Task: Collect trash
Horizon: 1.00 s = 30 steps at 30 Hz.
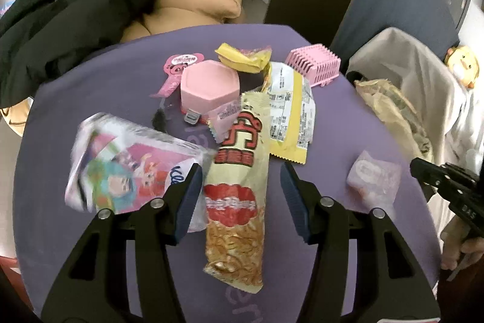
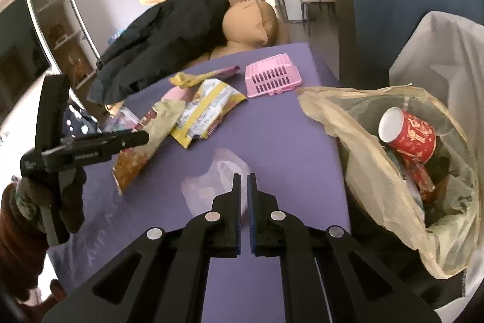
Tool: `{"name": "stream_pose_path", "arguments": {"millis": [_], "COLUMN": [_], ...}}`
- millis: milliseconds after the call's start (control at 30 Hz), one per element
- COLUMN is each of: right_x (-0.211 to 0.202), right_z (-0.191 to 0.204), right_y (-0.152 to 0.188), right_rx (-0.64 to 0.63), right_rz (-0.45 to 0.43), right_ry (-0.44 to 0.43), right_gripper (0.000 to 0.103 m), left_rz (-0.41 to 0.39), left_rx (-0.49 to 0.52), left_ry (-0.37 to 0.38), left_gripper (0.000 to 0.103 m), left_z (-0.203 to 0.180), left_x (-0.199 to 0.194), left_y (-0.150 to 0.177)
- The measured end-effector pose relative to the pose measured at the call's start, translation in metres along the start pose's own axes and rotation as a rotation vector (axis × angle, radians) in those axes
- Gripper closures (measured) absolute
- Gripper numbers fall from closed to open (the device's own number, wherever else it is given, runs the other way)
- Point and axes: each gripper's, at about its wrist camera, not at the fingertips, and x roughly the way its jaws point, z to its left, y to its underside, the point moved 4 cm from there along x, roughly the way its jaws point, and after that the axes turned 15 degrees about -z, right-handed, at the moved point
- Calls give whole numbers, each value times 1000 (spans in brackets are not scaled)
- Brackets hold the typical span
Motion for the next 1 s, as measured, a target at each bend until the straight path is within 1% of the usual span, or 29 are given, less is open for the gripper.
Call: {"name": "stream_pose_path", "arguments": {"millis": [33,67,100,167,200,233,267,300,367,400,433,467,533,633,700,767,833,900,967,1000], "right_x": [-1,0,1,3,4,6,7,9,15,17,17,19,21,23,26,32,42,49,50,49], "right_z": [-1,-1,-2,-3,-3,-3,-3,-2,5,11,17,21,24,26,28,32,34,35,35,36], "right_y": [1,3,5,8,10,11,13,15,20,23,24,26,27,28,27,25,24,22,19,18], "right_rx": [12,26,40,60,65,71,78,90,73,22,-28,-66,-89,-93,-109,-170,-259,-307,-324,-341], "right_rz": [2,3,9,28,36,44,50,61,122,149,152,167,183,197,210,215,200,191,185,184], "right_ry": [-17,-35,-49,-69,-76,-78,-83,-96,-114,-99,-73,-47,-24,-19,-7,12,53,62,57,58], "right_gripper": [97,97,96,94,86,63,51,41,41,41,41,41,40,35,35,35,35,35,50,62], "left_rz": [0,1,-1,-12,-19,-29,-44,-55,-69,-69,-66,-61,-50,-51,-57,-59,-60,-63,-65,-64], "left_rx": [8,18,21,12,-2,-24,-60,-96,-168,-190,-206,-212,-201,-212,-226,-236,-246,-255,-265,-268], "left_ry": [-2,-1,1,15,23,32,45,58,79,82,84,84,80,84,89,90,90,89,88,89], "left_gripper": [65,69,70,78,80,80,80,80,80,80,80,80,80,80,80,80,80,80,80,80], "left_z": [-2,-4,-5,-7,-7,-8,-7,-8,-7,-6,-7,-7,-9,-5,-1,2,4,6,9,9], "left_x": [0,-1,-2,-8,-13,-17,-22,-26,-32,-34,-34,-35,-34,-36,-39,-41,-43,-45,-47,-48], "left_y": [1,1,2,3,3,3,4,6,12,15,19,23,28,29,29,28,28,29,29,30]}}
